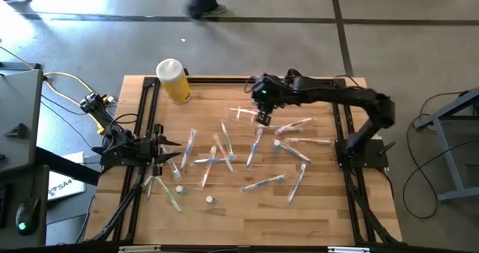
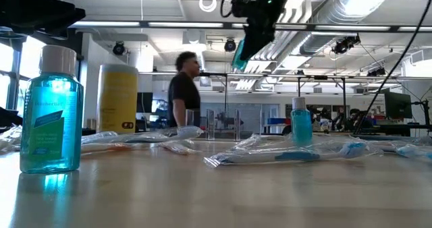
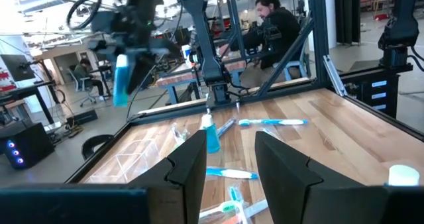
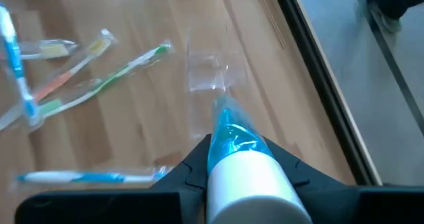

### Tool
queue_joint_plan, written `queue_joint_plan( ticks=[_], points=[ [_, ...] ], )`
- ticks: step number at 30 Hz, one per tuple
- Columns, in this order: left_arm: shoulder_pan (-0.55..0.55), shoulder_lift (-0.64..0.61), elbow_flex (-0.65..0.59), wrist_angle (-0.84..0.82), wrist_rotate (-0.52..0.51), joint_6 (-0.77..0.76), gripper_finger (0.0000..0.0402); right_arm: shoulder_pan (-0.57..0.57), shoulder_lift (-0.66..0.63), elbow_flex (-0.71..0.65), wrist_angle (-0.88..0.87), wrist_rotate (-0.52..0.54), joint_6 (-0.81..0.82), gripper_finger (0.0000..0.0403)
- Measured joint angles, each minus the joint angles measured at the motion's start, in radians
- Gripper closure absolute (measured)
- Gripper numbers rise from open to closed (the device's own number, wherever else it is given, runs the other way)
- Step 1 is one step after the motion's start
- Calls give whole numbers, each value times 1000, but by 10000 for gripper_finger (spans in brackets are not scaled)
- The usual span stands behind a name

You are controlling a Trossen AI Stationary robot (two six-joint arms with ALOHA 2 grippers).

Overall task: Pick & Place toothbrushing station
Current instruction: Put the blue mouthwash into the transparent organizer

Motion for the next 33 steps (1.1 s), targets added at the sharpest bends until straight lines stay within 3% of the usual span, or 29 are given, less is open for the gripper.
queue_joint_plan(
  ticks=[6,13,33],
  points=[
    [0,0,0,-5,0,0,274,-12,142,109,7,-22,-57,329],
    [0,0,0,-35,4,-10,274,-23,249,146,43,-80,-86,331],
    [0,0,0,-36,6,-34,274,-58,329,143,12,-136,-1,331]
  ],
)
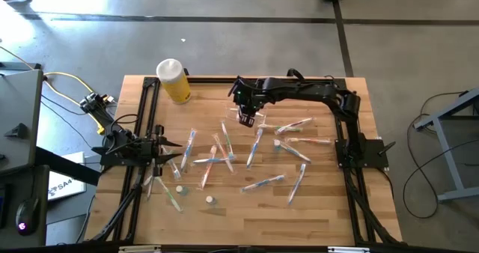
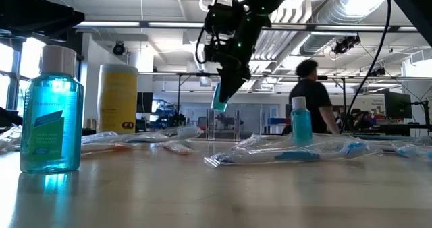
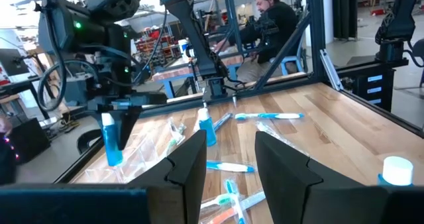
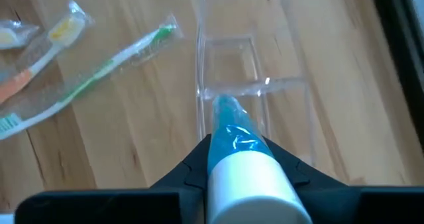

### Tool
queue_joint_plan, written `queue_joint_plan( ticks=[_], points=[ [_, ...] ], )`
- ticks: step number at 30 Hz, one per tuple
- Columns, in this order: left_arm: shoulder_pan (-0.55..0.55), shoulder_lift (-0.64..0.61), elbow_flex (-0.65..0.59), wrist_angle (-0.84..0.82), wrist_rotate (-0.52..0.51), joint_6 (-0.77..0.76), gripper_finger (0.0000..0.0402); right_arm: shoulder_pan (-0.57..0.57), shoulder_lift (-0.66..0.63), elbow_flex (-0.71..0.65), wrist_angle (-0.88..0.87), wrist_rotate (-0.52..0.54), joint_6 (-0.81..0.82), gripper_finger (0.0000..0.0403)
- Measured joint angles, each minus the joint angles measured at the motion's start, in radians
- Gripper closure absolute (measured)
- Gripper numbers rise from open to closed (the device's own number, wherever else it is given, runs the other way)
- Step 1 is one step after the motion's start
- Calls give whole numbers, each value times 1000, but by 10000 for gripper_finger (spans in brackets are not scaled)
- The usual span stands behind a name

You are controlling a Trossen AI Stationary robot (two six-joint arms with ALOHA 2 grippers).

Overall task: Pick & Place toothbrushing station
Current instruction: Put the blue mouthwash into the transparent organizer

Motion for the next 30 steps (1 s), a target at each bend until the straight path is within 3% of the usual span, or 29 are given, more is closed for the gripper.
queue_joint_plan(
  ticks=[15,30],
  points=[
    [0,0,0,0,0,0,274,0,63,3,29,-67,-3,324],
    [0,0,0,-6,0,-1,274,-18,64,8,30,-34,-4,330]
  ],
)
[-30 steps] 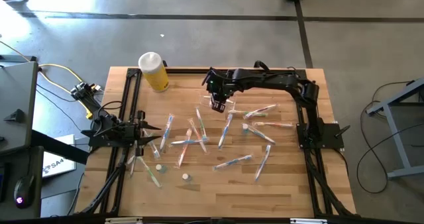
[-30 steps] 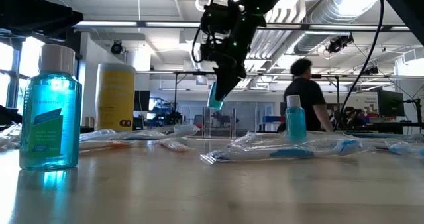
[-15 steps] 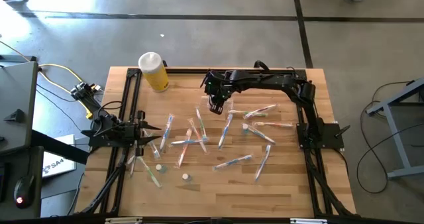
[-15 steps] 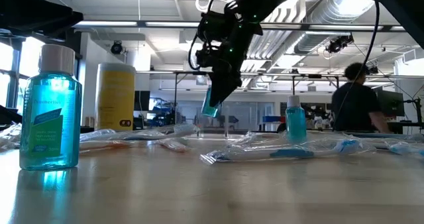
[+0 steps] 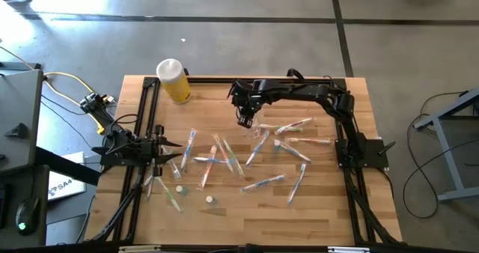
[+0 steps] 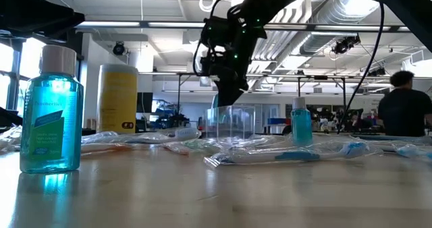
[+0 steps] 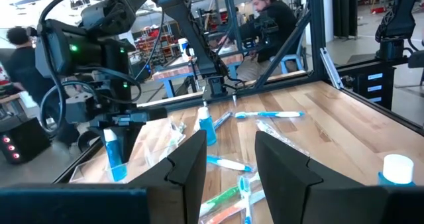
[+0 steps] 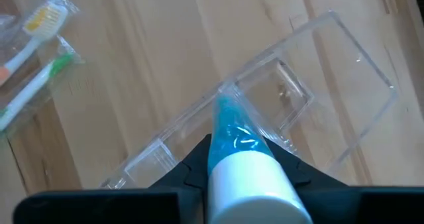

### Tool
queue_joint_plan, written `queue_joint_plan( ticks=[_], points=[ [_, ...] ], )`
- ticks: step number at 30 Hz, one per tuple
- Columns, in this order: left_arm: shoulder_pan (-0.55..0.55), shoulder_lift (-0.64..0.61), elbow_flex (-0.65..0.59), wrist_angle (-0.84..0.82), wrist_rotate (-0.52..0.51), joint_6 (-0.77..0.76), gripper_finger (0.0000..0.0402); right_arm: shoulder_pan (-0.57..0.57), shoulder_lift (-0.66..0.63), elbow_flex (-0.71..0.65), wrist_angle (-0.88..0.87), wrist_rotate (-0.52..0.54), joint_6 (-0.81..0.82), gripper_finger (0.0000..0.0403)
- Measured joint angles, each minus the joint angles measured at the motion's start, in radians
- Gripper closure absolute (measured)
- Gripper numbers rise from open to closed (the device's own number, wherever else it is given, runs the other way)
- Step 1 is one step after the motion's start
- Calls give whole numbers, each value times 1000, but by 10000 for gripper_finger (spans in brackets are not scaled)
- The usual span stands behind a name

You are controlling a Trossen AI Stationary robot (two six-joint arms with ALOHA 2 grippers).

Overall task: Pick & Place toothbrushing station
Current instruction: Put the blue mouthwash into the transparent organizer

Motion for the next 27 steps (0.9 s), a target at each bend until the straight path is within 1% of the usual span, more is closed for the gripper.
queue_joint_plan(
  ticks=[7,13,17,23,27],
  points=[
    [0,0,0,-1,0,0,274,-2,0,0,-3,-7,-1,325],
    [0,0,0,0,0,0,274,-2,-1,0,-2,-9,-3,331],
    [0,0,0,-1,0,0,274,-2,-1,0,-2,-9,-3,326],
    [0,0,0,-1,0,0,274,0,5,0,1,-58,-3,331],
    [0,0,0,-4,0,0,274,2,5,0,2,-58,-4,326]
  ],
)
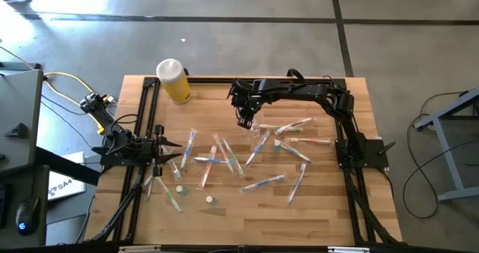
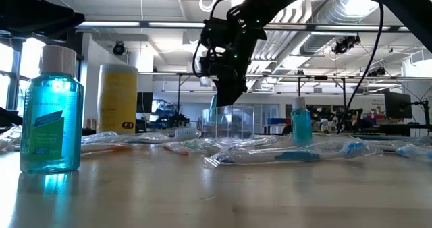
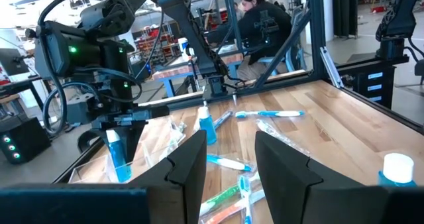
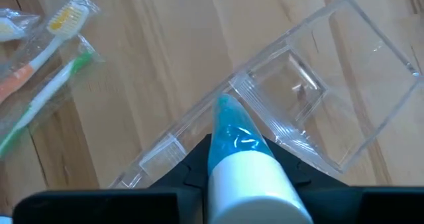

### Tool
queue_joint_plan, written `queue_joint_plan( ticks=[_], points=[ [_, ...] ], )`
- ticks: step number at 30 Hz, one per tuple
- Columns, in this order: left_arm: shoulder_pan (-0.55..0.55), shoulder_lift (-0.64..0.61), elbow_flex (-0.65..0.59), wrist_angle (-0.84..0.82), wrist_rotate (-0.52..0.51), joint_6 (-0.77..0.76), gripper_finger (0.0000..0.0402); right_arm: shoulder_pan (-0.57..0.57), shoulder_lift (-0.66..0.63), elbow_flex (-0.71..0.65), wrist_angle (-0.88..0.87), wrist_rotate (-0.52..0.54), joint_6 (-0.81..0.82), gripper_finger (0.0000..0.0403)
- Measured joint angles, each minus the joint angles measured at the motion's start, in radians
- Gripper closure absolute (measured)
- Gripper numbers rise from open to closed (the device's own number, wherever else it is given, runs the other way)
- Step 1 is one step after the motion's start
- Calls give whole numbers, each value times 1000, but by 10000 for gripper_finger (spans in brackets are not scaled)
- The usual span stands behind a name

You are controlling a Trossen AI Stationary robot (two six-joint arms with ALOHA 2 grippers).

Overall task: Pick & Place toothbrushing station
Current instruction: Put the blue mouthwash into the transparent organizer

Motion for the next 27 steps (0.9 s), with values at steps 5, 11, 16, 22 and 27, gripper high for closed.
queue_joint_plan(
  ticks=[5,11,16,22,27],
  points=[
    [0,0,0,-1,0,0,274,0,0,0,-6,0,-1,329],
    [0,0,0,-1,0,0,274,5,0,-10,-6,0,-21,325],
    [0,0,0,-1,0,0,274,5,0,-10,-4,-2,-22,327],
    [0,0,0,-1,0,0,274,5,0,-10,-2,-2,-22,325],
    [0,0,0,-1,0,0,274,10,1,-10,0,-2,-22,326]
  ],
)
